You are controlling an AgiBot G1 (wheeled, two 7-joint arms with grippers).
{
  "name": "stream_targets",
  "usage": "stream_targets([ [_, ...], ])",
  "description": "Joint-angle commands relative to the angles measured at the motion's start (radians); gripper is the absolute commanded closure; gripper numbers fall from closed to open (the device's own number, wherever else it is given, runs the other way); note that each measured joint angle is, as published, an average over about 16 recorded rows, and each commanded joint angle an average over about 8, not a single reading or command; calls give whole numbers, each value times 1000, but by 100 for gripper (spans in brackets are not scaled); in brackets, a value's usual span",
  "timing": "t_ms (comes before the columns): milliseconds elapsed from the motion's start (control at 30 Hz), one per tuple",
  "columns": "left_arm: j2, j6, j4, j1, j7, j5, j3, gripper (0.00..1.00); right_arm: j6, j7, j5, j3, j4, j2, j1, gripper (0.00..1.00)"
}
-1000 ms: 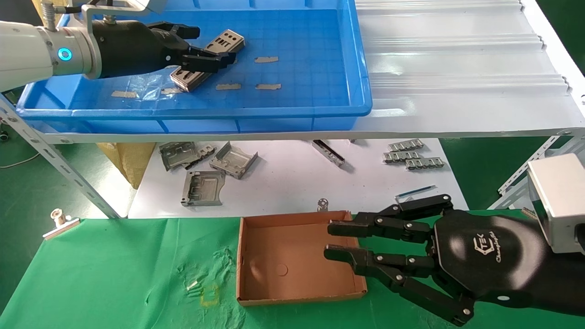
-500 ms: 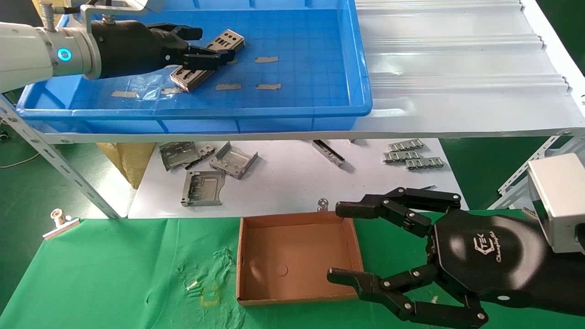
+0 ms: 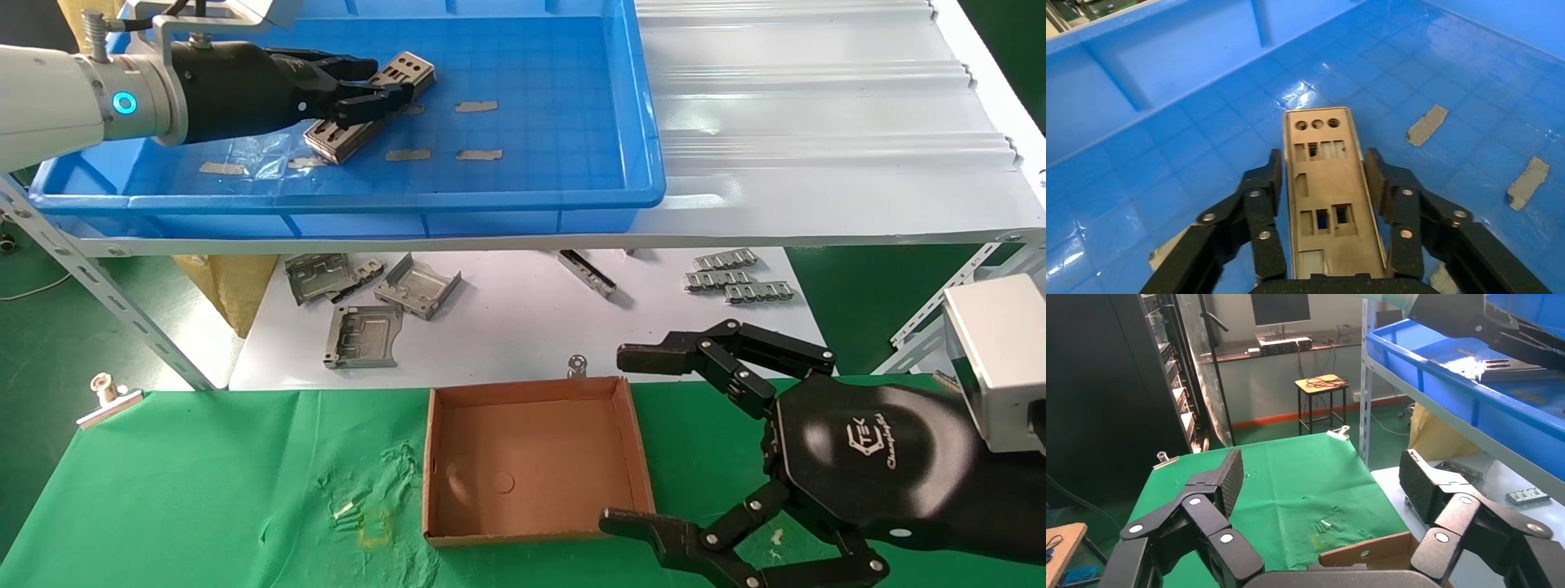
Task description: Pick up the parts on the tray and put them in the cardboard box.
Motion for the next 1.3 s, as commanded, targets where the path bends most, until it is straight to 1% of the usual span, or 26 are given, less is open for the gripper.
stream_targets([
  [33,0,-4,0,1,3,-2,-1,100,0,0,0,0,0,0,0,0],
  [367,2,-12,-2,-1,16,-5,-4,99,0,0,0,0,0,0,0,0],
  [400,3,-12,-1,-1,16,-5,-3,94,0,0,0,0,0,0,0,0],
  [633,8,-18,3,0,18,-3,-2,7,0,0,0,0,0,0,0,0],
  [667,9,-19,3,0,18,-3,-2,0,0,0,0,0,0,0,0,0],
  [1100,4,-15,2,-2,26,-7,-5,0,0,0,0,0,0,0,0,0],
  [1133,4,-14,2,-2,26,-8,-6,4,0,0,0,0,0,0,0,0],
  [1167,4,-13,3,-2,26,-9,-7,12,0,0,0,0,0,0,0,0],
  [1200,3,-12,3,-2,27,-10,-7,23,0,0,0,0,0,0,0,0],
  [1300,3,-10,4,-2,26,-12,-9,60,0,0,0,0,0,0,0,0],
])
